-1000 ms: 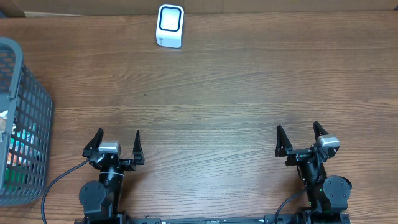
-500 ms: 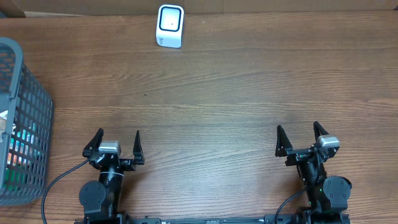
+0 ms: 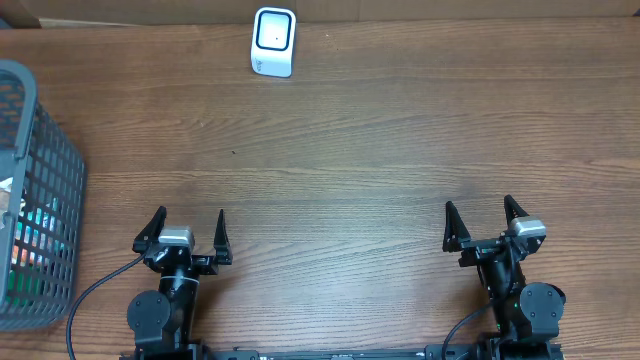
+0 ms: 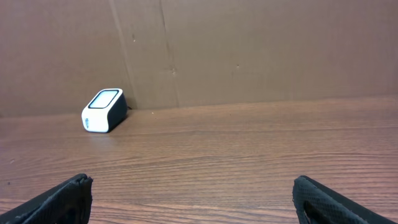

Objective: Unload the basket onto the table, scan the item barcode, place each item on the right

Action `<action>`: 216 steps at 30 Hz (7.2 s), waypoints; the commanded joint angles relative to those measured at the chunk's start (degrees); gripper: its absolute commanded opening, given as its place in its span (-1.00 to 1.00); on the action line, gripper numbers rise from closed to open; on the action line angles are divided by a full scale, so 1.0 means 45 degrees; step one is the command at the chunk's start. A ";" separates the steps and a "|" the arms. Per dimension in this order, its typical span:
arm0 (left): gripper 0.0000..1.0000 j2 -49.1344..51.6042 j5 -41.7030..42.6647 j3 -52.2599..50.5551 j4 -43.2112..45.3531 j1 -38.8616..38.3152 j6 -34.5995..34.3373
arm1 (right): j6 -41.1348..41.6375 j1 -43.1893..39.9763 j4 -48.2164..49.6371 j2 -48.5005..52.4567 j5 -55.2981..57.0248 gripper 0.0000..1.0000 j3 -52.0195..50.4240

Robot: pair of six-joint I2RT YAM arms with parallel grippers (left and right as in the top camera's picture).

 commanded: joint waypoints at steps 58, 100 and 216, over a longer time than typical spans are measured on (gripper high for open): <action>1.00 1.5154 0.1554 1.7330 -1.2633 -0.0049 0.1049 | 0.0005 0.0049 0.0053 -0.0102 0.0131 1.00 -0.0136; 0.91 2.0818 -0.1341 2.3183 -1.6276 1.1196 -0.5566 | 0.0005 0.0219 0.0053 -0.0102 0.0126 1.00 -0.0131; 1.00 2.3013 -0.4255 1.8642 -1.5144 1.1468 -0.5872 | 0.0005 0.0219 0.0053 -0.0102 0.0131 1.00 -0.0136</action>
